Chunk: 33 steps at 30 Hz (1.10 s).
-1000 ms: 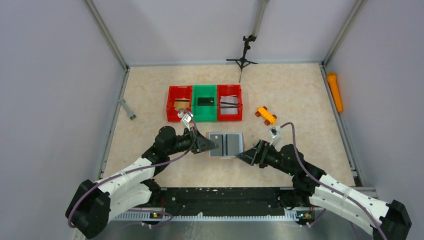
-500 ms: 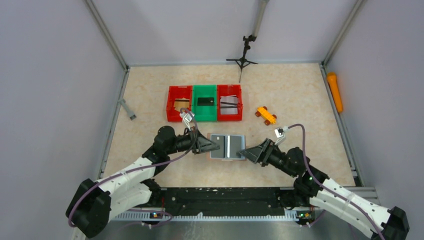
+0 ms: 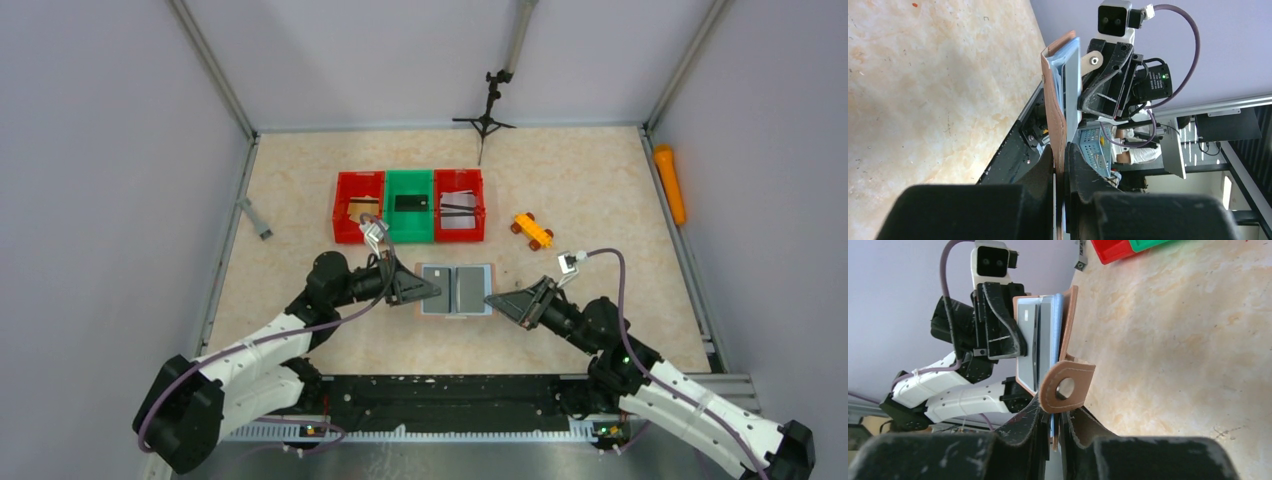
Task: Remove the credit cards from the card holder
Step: Remove the credit card from the card holder.
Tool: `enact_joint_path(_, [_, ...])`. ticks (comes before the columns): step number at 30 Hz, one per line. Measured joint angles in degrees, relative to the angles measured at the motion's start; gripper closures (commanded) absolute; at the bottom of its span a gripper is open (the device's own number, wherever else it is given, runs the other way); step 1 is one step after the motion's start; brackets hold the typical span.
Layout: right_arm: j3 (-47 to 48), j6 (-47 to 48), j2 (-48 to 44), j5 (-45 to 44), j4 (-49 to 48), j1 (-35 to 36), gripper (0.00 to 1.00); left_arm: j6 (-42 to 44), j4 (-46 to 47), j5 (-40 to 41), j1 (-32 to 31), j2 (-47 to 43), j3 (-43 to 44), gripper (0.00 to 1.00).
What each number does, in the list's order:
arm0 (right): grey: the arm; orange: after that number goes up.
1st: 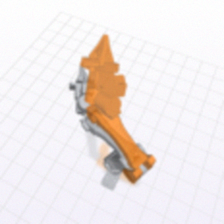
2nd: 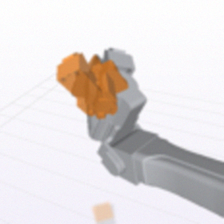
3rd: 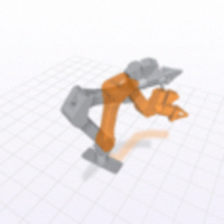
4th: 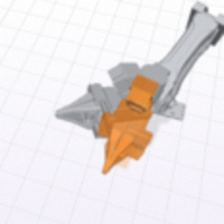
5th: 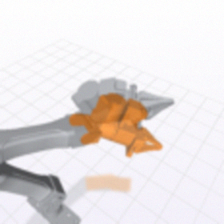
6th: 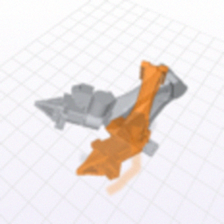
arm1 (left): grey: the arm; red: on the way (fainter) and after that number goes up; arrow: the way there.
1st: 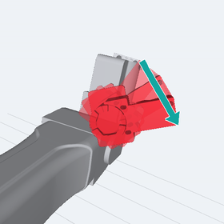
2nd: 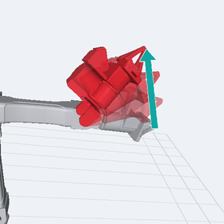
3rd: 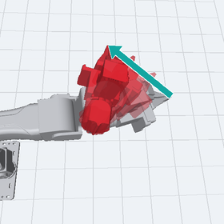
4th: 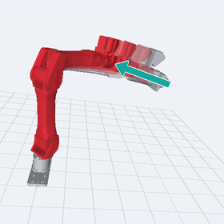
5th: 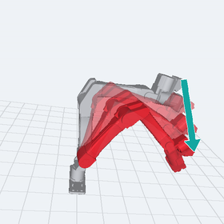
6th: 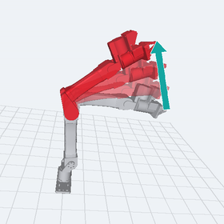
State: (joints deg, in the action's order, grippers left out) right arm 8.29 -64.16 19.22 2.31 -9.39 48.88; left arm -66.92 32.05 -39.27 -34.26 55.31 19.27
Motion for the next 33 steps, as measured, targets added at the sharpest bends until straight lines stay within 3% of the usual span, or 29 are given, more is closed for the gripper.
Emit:
enact_joint_path(5, [0.00, -0.13, 0.00, 0.50, -1.62, -0.04, 0.78, -1.07, 1.95, -0.39, 0.11, 1.01, -0.15, 1.00])
enact_joint_path(9, [0.00, -0.13, 0.20, 1.14, -1.79, -0.04, 0.77, -1.86, 2.89, -0.72, 0.11, 1.11, -0.20, 1.00])
enact_joint_path(10, [0.00, -0.13, 0.57, 1.46, -1.95, -0.04, 0.79, -1.97, 3.10, -0.83, 0.11, 1.11, -0.22, 1.00])
enact_joint_path(12, [0.00, -0.15, 1.01, 1.79, -2.10, -0.04, 0.98, -2.08, 3.45, -1.01, 0.11, 1.11, -0.22, 1.00])
enact_joint_path(17, [0.00, -0.37, 1.75, 2.10, -2.25, -0.04, 1.00, -2.08, 3.56, -1.01, 0.11, 1.11, -0.24, 0.99])
enact_joint_path(19, [0.00, -0.39, 1.70, 2.12, -2.40, -0.04, 1.00, -1.95, 3.50, -0.96, 0.11, 1.11, -0.26, 0.91])
enact_joint_path(22, [0.00, -0.42, 0.70, 2.16, -2.43, -0.04, 1.00, -0.15, 2.01, -0.44, 0.11, 1.11, -0.24, 0.69])
enact_joint_path(26, [-0.02, -0.39, -1.38, 1.97, -1.66, -0.04, 1.00, 6.08, -8.11, 1.81, 0.09, 1.11, 1.90, 0.47])
enact_joint_path(29, [-0.02, -0.42, -1.99, 1.20, -0.59, -0.04, 1.00, 12.92, -19.21, 5.33, 0.04, 1.11, 6.08, 0.42])
enact_joint_path(33, [-0.02, -0.55, -1.97, -0.02, 1.64, -0.04, 1.00, 20.52, -30.82, 9.79, 0.04, 0.26, 10.67, 0.45])
